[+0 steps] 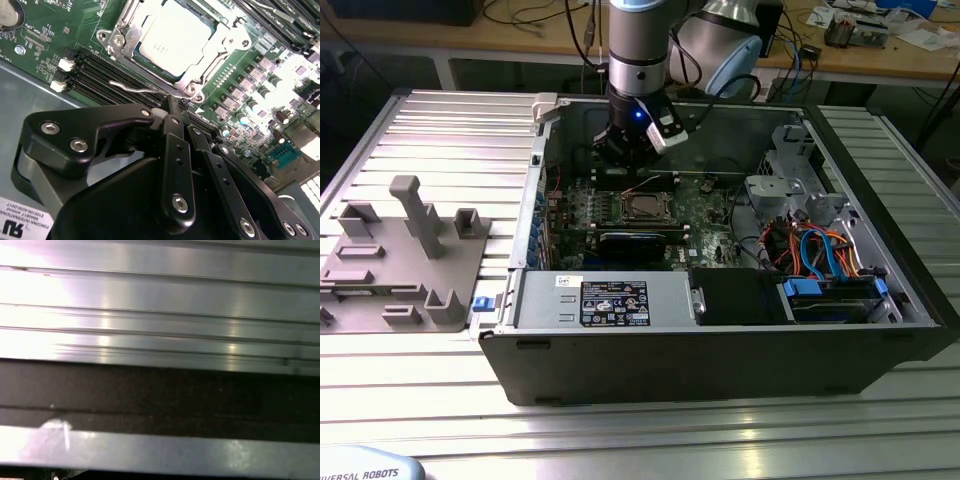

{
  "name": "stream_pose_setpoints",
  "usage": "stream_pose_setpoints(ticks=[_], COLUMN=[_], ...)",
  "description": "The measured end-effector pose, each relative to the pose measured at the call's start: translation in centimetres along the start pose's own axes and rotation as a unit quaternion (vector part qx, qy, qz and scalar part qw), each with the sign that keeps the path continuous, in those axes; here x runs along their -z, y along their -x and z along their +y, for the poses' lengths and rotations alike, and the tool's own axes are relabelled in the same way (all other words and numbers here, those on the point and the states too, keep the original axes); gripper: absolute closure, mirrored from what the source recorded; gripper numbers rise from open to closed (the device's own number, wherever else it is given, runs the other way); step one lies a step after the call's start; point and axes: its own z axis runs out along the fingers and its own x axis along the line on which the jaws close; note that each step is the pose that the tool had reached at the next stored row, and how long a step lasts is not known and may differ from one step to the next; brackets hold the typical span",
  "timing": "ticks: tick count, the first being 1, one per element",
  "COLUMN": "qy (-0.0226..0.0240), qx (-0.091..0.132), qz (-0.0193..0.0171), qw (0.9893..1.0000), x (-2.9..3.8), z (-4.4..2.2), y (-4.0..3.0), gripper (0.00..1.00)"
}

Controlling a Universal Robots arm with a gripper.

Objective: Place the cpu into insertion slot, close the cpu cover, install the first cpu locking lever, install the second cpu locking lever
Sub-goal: 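Install the first cpu locking lever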

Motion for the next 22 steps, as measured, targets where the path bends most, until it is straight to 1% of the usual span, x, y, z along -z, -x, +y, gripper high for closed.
stream_pose_setpoints(ticks=[8, 22], qy=[-0.0002, -0.0002], qx=[0.009, 0.010], qz=[0.0002, 0.0003], qw=[1.0000, 1.0000], x=[-0.34, -0.82], z=[-0.04, -0.09], y=[0.48, 1.19], gripper=[0.89, 0.89])
